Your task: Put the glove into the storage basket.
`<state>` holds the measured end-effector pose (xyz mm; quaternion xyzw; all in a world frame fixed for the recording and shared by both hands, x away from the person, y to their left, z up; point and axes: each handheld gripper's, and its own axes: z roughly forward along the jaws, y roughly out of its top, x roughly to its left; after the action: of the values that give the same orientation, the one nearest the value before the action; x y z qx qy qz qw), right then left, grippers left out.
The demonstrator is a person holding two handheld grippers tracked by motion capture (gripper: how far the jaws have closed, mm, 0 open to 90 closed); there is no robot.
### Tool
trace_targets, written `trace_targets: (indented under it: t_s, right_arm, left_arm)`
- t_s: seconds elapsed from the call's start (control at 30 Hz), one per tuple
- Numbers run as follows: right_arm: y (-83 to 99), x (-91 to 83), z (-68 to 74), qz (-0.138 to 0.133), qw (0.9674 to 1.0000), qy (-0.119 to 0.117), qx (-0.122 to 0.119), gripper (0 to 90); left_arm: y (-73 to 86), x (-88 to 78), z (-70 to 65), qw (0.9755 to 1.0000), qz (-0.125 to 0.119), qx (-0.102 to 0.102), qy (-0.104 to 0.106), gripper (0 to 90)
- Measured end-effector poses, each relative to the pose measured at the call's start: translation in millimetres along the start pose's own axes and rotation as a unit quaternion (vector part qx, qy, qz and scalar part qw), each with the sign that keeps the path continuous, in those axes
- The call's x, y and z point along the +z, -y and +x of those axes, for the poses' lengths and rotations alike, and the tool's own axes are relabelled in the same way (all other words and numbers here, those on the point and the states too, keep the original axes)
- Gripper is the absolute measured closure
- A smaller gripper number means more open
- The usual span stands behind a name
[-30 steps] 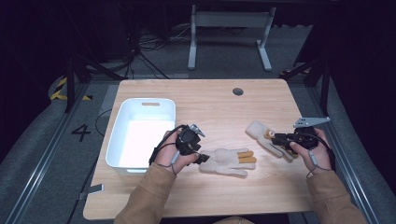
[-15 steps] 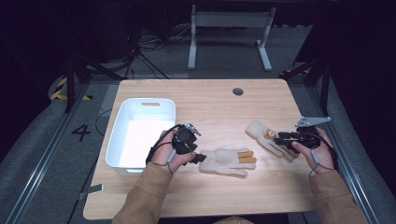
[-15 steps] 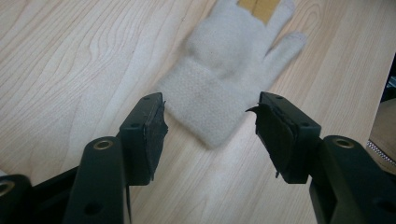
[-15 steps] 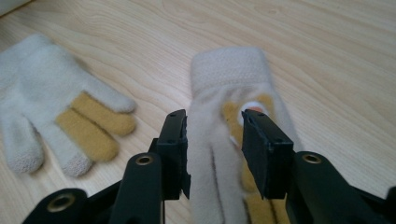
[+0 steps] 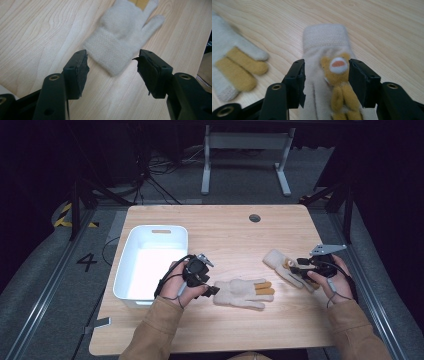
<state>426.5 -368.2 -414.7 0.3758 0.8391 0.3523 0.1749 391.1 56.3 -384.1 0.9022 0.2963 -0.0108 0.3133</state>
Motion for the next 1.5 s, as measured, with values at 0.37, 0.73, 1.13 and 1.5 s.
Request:
trace_targets:
  t_s: [0.37,0.73,1.13,1.5]
  right_arm:
    - [6.1,19.4,-10.5,0.023,0.9993,0.006,0.03,45.8]
    - [8.6,31.8,-12.8,0.048,0.9988,0.004,0.011,66.0]
    - [-2.9,11.9,-8.4,0.028,0.9996,-0.006,-0.008,70.4]
    - [-23.0,-12.2,7.0,-0.002,0.9986,-0.022,-0.048,70.8]
  left_arm:
    - [5.6,1.4,-1.6,0.9999,0.008,-0.004,-0.005,41.2]
    - [10.2,1.4,-3.2,0.9999,0.01,-0.005,-0.008,40.9]
    - [9.5,0.7,-3.9,0.9999,0.006,-0.006,-0.006,41.0]
    - [8.8,0.1,-5.1,1.0,0.005,-0.003,-0.003,41.0]
